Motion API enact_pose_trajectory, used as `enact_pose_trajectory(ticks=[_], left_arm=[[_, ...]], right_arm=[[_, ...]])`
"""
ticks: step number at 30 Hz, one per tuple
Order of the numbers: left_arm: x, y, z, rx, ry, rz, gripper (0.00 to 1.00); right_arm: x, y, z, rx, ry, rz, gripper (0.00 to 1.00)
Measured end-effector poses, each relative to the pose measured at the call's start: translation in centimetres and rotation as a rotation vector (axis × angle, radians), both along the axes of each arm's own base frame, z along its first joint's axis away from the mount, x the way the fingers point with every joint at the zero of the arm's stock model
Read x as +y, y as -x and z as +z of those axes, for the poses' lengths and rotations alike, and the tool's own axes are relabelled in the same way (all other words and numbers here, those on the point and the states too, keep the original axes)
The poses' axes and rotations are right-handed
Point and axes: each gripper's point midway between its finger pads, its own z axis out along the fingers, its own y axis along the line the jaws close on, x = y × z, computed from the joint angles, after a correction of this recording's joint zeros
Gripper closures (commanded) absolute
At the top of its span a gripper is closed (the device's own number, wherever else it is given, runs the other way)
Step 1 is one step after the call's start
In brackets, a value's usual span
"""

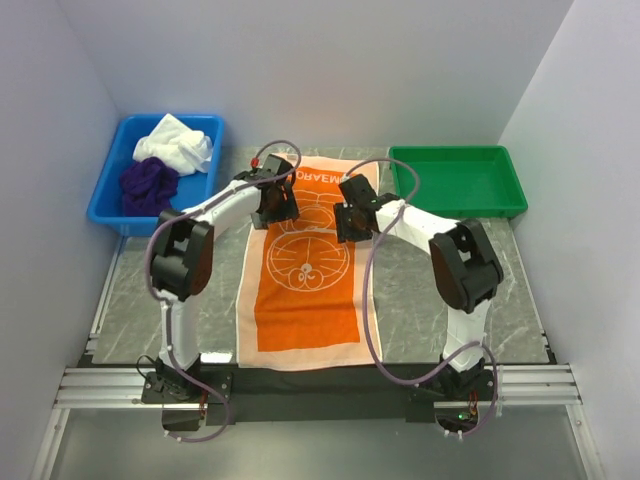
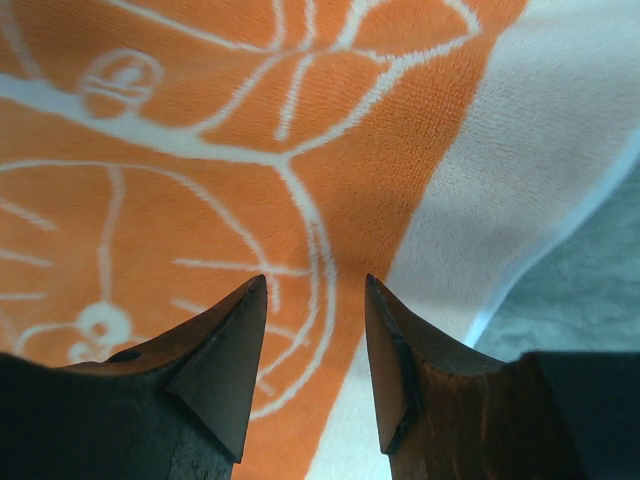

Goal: Fold and stack the towels
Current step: Flatten out the crumpled towel

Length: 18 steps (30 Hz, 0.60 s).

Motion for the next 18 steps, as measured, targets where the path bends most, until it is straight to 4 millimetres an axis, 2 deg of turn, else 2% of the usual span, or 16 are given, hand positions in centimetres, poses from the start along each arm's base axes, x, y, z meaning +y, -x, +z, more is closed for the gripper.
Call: enact_pose_trajectory(ticks=[5, 10, 13, 18], left_arm=[[2.0, 0.5, -4.7, 0.113, -0.078, 0.007, 0.25], [2.3, 1.6, -5.0, 0.108, -0.065, 0.008, 0.33], [2.9, 3.8, -5.1, 0.100, -0.035, 0.010, 0.33], [3.5, 8.4, -4.9, 0.111, 0.030, 0.007, 0.29]], right_arm=[[-0.3, 0.5, -2.7, 0.059, 0.033, 0.004, 0.49], [-0.4, 1.5, -3.5, 0.080, 0.020, 0.014, 0.49], [-0.7, 2.8, -3.5, 0.087, 0.002, 0.023, 0.49], [-1.0, 7.9, -3.5, 0.154, -0.012, 0.086, 0.48]])
